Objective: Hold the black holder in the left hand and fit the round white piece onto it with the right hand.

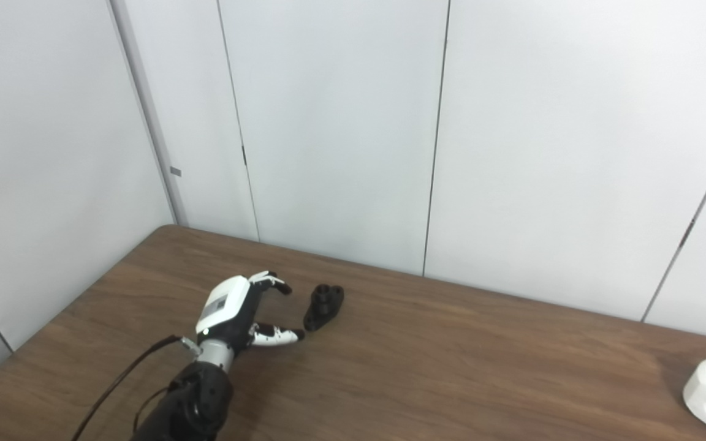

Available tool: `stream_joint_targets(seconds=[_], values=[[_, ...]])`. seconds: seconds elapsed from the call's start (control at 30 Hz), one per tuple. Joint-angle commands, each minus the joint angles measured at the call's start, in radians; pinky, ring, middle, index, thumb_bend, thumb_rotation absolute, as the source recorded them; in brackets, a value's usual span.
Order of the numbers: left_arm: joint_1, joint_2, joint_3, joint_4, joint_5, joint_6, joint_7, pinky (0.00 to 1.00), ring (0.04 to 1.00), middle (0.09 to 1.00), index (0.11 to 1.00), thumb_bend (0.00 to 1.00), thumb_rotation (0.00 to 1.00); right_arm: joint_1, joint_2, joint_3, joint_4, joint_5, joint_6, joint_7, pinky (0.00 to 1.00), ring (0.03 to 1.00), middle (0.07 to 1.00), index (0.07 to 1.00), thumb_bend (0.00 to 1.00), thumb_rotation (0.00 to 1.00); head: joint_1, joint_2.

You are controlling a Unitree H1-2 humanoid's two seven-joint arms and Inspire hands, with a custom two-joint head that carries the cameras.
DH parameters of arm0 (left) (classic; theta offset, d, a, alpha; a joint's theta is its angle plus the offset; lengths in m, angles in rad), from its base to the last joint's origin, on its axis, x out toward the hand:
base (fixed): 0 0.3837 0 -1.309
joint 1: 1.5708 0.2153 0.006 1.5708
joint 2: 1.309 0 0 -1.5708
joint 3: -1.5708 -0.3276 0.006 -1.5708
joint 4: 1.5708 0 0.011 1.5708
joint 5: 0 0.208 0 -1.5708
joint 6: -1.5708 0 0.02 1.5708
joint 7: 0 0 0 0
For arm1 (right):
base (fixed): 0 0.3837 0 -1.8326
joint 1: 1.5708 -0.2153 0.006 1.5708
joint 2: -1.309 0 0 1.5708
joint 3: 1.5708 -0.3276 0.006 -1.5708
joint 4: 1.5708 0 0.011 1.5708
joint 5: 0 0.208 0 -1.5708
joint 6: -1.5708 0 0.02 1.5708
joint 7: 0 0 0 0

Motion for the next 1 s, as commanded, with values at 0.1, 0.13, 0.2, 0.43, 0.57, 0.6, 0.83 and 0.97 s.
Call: stream_joint_targets(seconds=[0.1, 0.13, 0.2, 0.43, 0.57, 0.6, 0.83, 0.97], values=[[-0.076, -0.017, -0.015, 0.008, 0.024, 0.082, 0.0, 1.0, 0.949, 0.96, 0.879, 0.97, 0.3, 0.001, 0.0, -0.003, -0.03, 0.005, -0.012, -0.008, 0.66, 0.822, 0.84, 0.837, 0.3, 0.74, -0.002, 0.001], [-0.08, -0.022, -0.017, 0.014, 0.026, 0.092, 0.002, 0.98, 0.956, 0.972, 0.895, 0.99, 0.34, 0.001, 0.0, -0.003, -0.029, 0.006, -0.013, -0.008, 0.66, 0.822, 0.84, 0.838, 0.3, 0.74, -0.002, 0.001], [-0.096, -0.053, -0.002, 0.04, 0.03, 0.106, 0.009, 0.98, 0.966, 0.985, 0.912, 1.0, 0.37, 0.002, 0.002, -0.002, -0.033, 0.006, -0.008, -0.009, 0.66, 0.821, 0.839, 0.837, 0.31, 0.74, -0.002, 0.001], [-0.164, -0.153, 0.046, 0.188, 0.048, 0.108, 0.096, 1.0, 0.986, 1.0, 0.933, 1.0, 0.38, -0.004, 0.005, 0.0, -0.031, 0.01, -0.008, -0.01, 0.68, 0.826, 0.839, 0.835, 0.32, 0.73, -0.006, 0.001], [-0.199, -0.198, 0.06, 0.281, 0.033, 0.107, 0.183, 1.0, 0.998, 1.0, 0.912, 1.0, 0.36, 0.0, 0.006, 0.002, -0.036, 0.011, -0.01, -0.009, 0.67, 0.825, 0.839, 0.835, 0.29, 0.71, -0.013, 0.001], [-0.21, -0.21, 0.061, 0.316, 0.025, 0.105, 0.215, 1.0, 0.999, 1.0, 0.909, 1.0, 0.35, 0.001, 0.007, 0.003, -0.038, 0.015, -0.007, -0.008, 0.67, 0.824, 0.839, 0.834, 0.29, 0.71, -0.015, 0.002], [-0.236, -0.246, 0.07, 0.429, -0.043, 0.079, 0.33, 0.98, 0.97, 0.979, 0.859, 0.93, 0.25, 0.017, 0.015, 0.005, -0.046, 0.016, -0.016, -0.012, 0.66, 0.814, 0.831, 0.825, 0.31, 0.7, -0.023, 0.013], [-0.241, -0.256, 0.077, 0.452, -0.065, 0.08, 0.373, 0.94, 0.969, 0.969, 0.822, 0.94, 0.24, 0.019, 0.016, 0.004, -0.043, 0.013, -0.018, -0.012, 0.65, 0.796, 0.817, 0.814, 0.33, 0.7, -0.025, 0.015]])
